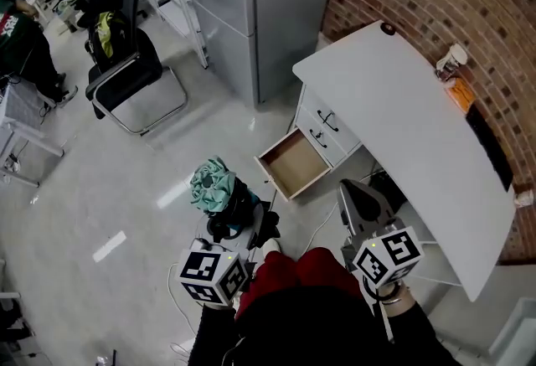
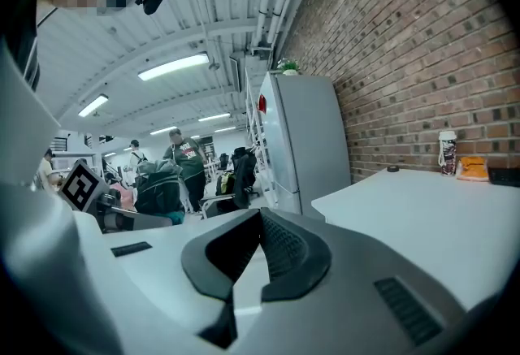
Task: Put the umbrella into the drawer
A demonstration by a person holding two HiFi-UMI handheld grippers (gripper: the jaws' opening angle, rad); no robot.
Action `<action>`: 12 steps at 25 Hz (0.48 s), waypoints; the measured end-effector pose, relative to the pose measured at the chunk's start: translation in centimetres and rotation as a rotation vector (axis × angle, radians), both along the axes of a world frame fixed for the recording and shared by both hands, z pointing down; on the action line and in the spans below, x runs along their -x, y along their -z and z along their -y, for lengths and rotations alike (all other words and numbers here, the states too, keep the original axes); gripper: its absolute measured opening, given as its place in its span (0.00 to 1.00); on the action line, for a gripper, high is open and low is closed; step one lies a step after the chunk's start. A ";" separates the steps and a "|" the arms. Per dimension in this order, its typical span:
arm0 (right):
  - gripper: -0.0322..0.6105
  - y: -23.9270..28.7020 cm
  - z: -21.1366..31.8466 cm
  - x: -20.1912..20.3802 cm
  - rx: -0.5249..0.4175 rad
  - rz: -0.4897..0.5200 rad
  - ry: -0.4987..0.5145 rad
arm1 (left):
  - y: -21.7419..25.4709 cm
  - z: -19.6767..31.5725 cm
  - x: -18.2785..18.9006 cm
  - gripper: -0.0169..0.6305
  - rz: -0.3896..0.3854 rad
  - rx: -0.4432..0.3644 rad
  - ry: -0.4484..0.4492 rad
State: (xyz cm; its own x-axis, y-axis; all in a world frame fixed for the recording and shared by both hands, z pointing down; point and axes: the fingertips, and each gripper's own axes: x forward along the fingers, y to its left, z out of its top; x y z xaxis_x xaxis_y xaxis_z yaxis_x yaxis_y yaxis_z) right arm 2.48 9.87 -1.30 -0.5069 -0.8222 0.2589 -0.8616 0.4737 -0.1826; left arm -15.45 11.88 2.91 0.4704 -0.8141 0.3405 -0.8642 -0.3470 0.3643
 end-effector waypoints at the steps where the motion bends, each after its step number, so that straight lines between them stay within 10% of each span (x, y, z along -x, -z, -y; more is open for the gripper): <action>1: 0.05 0.0 0.2 -0.1 -0.003 -0.006 -0.006 | -0.1 0.4 0.0 0.38 -0.002 0.000 -0.004; 12: 0.05 -3.0 3.0 -1.5 0.021 -0.023 -0.035 | -3.5 4.8 -2.5 0.38 0.019 0.062 -0.059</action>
State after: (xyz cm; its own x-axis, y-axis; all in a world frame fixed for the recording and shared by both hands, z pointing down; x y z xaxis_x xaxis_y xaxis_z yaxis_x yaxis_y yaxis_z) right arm 3.97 6.82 1.66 -0.4720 -0.8336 0.2871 -0.8814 0.4398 -0.1721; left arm -12.98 7.03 6.39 0.5098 -0.7623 0.3989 -0.8500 -0.3747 0.3702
